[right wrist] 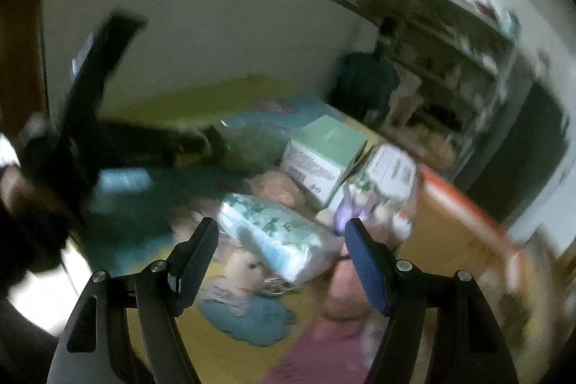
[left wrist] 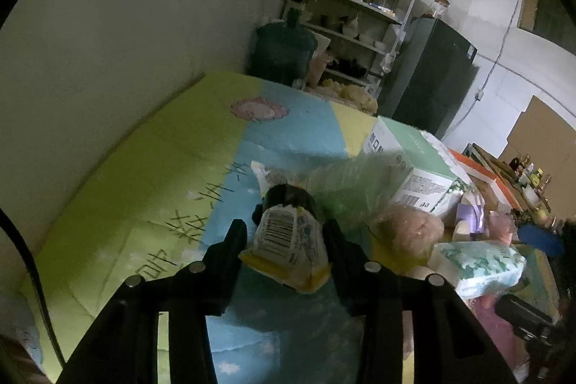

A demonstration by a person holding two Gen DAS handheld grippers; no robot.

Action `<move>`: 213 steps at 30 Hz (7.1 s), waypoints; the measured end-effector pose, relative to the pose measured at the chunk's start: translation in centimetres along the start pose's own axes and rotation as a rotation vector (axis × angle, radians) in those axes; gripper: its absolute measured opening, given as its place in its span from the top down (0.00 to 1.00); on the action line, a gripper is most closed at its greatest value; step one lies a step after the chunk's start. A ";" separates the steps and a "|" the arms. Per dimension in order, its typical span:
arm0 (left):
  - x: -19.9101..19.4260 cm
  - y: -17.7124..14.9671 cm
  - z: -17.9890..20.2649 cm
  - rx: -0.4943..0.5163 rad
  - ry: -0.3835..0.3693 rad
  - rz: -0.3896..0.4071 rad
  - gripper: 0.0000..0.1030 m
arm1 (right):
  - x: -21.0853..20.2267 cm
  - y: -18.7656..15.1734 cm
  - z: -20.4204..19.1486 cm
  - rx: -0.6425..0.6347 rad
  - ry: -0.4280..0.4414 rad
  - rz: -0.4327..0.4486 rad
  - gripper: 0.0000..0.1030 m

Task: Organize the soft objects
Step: 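Grasp the yellow snack bag with the left gripper while the right grasps the green tissue pack, then carry the snack bag with the left gripper while the right carries the tissue pack to the tray, then lower the snack bag into the tray and open the left gripper while the right lowers the tissue pack, then move both tools back from the tray toward the pile of soft items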

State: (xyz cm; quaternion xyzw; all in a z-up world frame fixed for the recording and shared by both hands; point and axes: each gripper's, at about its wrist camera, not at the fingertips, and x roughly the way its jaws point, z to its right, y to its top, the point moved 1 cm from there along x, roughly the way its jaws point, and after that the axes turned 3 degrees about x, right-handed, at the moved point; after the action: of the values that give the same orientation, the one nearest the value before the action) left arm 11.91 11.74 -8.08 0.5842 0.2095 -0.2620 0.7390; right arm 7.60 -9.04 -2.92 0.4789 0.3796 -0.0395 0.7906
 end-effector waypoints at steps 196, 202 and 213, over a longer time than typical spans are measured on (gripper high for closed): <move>9.2 9.2 35.1 0.231 -0.213 -0.044 0.29 | -1.1 -11.7 34.9 0.755 -0.147 0.047 0.45; 6.4 9.2 33.3 0.255 -0.193 0.023 0.29 | -3.2 -10.5 32.3 0.752 -0.133 0.085 0.43; 2.1 9.3 27.5 0.236 -0.171 0.097 0.26 | -6.4 -7.6 27.6 0.736 -0.087 0.147 0.42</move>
State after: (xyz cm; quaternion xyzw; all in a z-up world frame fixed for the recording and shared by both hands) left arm 19.51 -13.70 3.93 0.6520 0.0850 -0.2977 0.6921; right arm 15.35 -36.74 2.63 0.7548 0.2708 -0.1369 0.5815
